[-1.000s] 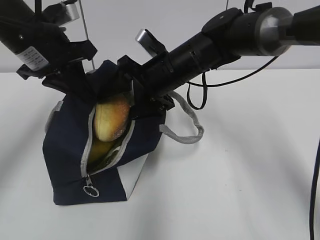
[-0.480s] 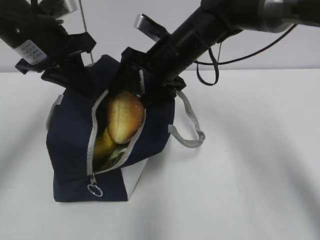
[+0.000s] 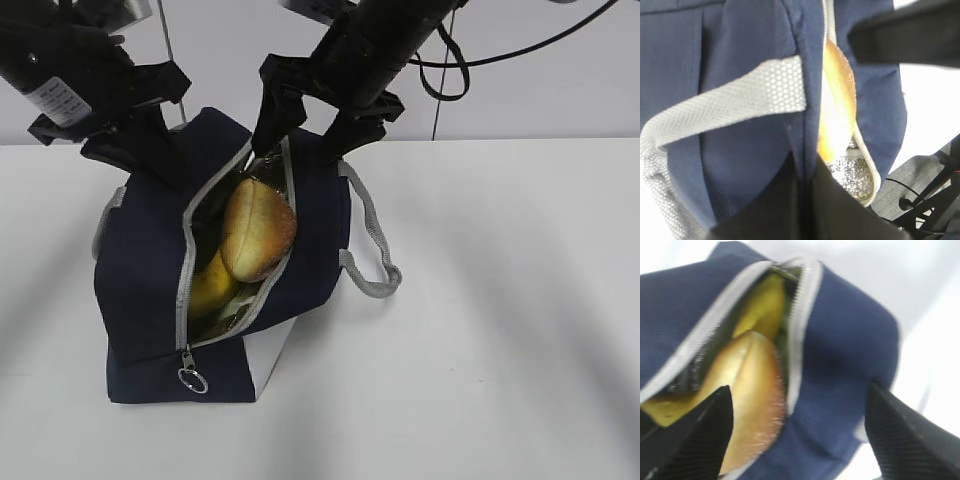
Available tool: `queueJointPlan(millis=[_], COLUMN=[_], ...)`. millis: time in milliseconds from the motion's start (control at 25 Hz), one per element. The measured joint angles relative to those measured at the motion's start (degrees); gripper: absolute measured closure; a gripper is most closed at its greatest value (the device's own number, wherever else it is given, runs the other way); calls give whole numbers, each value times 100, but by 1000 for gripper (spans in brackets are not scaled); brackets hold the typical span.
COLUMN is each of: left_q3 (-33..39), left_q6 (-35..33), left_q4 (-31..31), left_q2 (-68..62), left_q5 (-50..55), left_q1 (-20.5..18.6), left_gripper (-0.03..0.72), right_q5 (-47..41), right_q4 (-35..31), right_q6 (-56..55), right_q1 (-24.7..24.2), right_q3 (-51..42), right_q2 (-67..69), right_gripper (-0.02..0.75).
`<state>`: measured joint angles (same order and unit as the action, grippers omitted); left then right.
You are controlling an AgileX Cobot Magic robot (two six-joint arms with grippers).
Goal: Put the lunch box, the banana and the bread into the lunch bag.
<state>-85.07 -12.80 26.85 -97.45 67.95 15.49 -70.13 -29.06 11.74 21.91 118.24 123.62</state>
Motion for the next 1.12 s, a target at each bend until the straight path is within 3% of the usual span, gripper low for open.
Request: queueJointPlan(millis=[280, 400, 800, 1120], left_q3=[0, 0, 0, 0], left_q6=[0, 0, 0, 0], left_q4=[5, -26, -48, -51], left_q2=[0, 0, 0, 0], left_q5=[0, 0, 0, 0], left_q1=[0, 0, 0, 0], left_gripper=[691, 691, 691, 691], right_q5=[-33, -39, -52, -52], right_q4=[1270, 1460, 1443, 847], right_q6=[-556, -650, -749, -598], right_q1=[0, -11, -11, -11], right_q3=[26, -38, -715, -1611], right_q2=[-52, -56, -457, -518], right_gripper=[141, 146, 152, 153])
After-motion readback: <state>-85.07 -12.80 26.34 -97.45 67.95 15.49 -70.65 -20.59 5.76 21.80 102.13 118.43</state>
